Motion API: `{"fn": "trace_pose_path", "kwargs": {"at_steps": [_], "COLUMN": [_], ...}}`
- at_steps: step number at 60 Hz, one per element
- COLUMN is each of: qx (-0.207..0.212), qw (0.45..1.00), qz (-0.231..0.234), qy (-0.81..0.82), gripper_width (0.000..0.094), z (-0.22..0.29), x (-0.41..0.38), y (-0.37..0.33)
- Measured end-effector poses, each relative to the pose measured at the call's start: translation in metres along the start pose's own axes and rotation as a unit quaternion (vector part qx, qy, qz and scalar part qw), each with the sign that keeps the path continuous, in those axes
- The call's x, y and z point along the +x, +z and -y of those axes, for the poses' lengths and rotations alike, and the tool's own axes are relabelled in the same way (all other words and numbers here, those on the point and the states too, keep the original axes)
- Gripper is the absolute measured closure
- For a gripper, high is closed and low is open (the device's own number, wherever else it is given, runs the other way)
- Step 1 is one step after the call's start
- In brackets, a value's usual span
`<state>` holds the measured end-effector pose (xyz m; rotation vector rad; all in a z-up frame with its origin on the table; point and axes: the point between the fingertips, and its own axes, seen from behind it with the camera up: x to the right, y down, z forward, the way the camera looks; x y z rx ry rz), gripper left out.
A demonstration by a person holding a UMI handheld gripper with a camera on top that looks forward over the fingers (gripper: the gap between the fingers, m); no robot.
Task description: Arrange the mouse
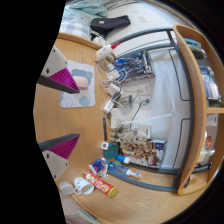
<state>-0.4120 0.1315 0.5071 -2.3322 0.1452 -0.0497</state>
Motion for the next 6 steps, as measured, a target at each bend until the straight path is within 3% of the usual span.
{"fn": "trace_pose_path", "kwargs": {"at_steps": [6], "qx": [0.004], "qw": [1.000], "qz": [-0.001], "qy": [-0.005], "gripper_width": [0.0142], "z": [-0.012], "x": [0.020], "y": [-0.018]}}
